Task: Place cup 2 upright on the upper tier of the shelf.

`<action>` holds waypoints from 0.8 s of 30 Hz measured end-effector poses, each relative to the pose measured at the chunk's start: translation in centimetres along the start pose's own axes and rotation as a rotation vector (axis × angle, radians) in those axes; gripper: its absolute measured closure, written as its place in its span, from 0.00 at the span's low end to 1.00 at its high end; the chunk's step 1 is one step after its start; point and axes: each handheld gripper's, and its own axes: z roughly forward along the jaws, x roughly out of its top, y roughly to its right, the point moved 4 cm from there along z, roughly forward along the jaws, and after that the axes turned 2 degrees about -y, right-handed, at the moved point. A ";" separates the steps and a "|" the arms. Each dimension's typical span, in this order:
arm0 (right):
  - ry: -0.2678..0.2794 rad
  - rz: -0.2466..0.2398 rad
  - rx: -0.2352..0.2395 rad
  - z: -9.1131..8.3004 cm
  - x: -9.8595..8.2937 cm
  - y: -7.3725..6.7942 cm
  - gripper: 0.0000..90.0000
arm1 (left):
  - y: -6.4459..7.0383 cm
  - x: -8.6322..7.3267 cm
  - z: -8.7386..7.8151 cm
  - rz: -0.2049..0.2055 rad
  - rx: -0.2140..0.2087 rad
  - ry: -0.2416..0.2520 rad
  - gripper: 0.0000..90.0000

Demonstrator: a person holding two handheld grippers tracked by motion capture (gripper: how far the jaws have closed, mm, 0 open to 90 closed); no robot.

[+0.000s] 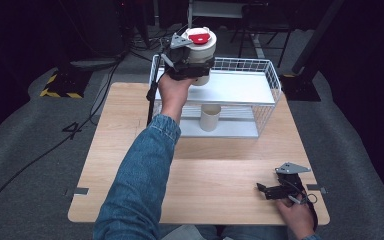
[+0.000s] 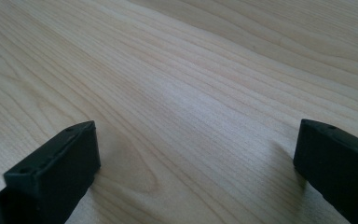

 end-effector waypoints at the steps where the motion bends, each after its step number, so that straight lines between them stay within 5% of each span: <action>1: 0.000 0.000 0.000 0.0 0.0 0.0 0.01 | 0.0 0.1 0.2 0.000 0.001 0.001 0.10; 12: 0.000 -0.001 -0.001 0.0 0.0 0.0 0.01 | -0.4 0.0 2.6 -0.045 0.024 -0.019 0.10; 24: 0.000 -0.001 -0.001 0.0 0.0 0.0 0.01 | -0.4 -1.0 5.1 -0.023 0.043 -0.089 0.10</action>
